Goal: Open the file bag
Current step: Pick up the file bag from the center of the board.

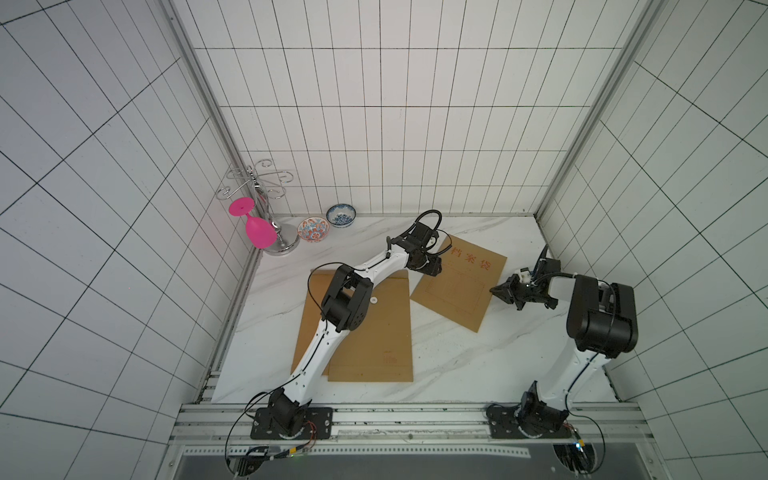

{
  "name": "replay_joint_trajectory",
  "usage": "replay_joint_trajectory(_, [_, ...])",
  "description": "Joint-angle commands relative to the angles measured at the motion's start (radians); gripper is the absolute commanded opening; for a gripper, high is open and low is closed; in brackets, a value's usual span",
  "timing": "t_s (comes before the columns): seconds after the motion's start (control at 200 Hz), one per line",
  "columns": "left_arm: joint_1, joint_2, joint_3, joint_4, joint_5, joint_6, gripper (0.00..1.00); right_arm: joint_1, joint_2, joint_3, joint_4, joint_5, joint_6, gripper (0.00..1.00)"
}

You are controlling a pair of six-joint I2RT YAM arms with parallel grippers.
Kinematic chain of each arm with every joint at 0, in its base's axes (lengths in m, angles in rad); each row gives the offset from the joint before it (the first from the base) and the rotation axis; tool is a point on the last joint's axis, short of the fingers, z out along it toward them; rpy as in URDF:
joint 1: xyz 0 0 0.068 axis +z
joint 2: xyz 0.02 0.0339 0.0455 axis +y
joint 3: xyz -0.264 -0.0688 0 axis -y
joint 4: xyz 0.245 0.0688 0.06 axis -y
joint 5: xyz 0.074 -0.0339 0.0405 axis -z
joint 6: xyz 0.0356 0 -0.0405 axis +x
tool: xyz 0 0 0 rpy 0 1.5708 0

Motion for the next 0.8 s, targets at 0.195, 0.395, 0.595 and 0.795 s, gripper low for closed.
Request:
replay_joint_trajectory(0.195, [-0.007,0.015,0.018,-0.022,0.016,0.022,0.63,0.014,-0.061,-0.039,-0.016,0.021,0.002,0.00])
replay_joint_trajectory(0.395, [-0.011,-0.110,0.035,0.036,-0.013,0.032,0.85,0.015,-0.185,-0.075,-0.018,0.080,0.047,0.00])
replay_joint_trajectory(0.595, [-0.071,-0.273,0.034,0.092,-0.037,0.133,0.88,0.014,-0.354,-0.080,-0.019,0.137,0.157,0.00])
replay_joint_trajectory(0.795, [-0.154,-0.530,-0.303,0.280,-0.061,0.249,0.87,0.015,-0.479,-0.051,-0.022,0.149,0.258,0.00])
